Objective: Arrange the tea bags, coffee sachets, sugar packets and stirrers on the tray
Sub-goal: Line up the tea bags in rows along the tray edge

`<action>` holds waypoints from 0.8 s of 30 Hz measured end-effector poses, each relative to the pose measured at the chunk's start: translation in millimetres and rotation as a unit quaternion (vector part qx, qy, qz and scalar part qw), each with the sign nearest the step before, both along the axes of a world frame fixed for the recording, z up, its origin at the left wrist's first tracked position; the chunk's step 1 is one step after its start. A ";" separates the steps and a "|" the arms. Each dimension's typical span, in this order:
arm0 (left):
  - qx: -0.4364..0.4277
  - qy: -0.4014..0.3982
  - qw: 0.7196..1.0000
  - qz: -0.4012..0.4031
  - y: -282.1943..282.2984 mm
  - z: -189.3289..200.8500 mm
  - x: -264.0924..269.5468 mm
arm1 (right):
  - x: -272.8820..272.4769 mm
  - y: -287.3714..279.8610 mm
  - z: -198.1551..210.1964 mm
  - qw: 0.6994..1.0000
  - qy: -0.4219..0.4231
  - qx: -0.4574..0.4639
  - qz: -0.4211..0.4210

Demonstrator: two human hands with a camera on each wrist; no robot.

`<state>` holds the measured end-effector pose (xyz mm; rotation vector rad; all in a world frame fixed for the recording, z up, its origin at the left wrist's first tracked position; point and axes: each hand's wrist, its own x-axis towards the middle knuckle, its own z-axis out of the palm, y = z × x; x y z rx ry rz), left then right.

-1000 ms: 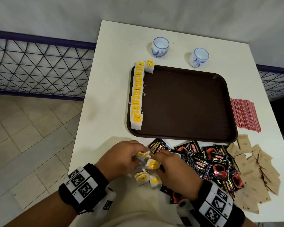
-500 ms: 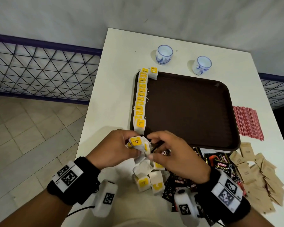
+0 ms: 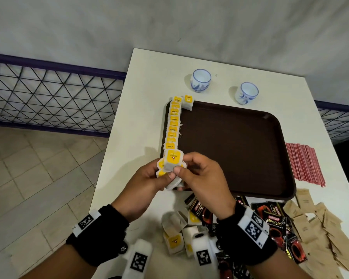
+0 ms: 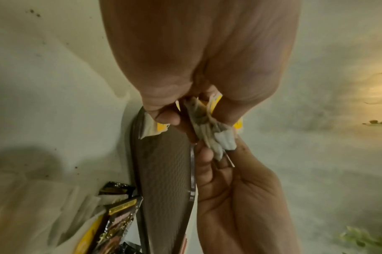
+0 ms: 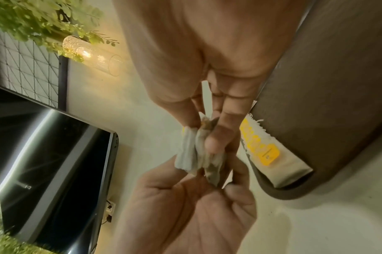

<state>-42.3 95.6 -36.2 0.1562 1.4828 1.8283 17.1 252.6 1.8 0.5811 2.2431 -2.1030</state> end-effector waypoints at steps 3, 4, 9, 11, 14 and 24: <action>0.061 -0.100 0.993 0.015 4.6 1.8 -1.7 | -7.6 -4.2 -5.5 1.000 0.013 0.014 -0.018; 0.079 -0.125 0.989 0.014 5.2 2.7 -3.1 | -8.9 -4.9 -8.1 0.999 0.016 0.029 -0.020; 0.066 -0.128 0.989 0.023 5.6 -3.5 -8.2 | -10.1 -3.6 -16.6 0.996 0.008 0.087 -0.011; 0.046 -0.110 0.993 0.018 6.5 -7.1 -10.0 | -11.1 -0.1 -19.9 0.992 0.000 0.123 -0.006; 0.009 -0.070 0.997 0.012 7.6 -9.5 -13.8 | -16.0 9.0 -21.1 0.992 -0.012 0.124 -0.012; -0.048 -0.023 0.998 -0.031 10.5 -7.5 -25.3 | -36.4 27.1 -8.1 0.998 -0.002 0.065 -0.023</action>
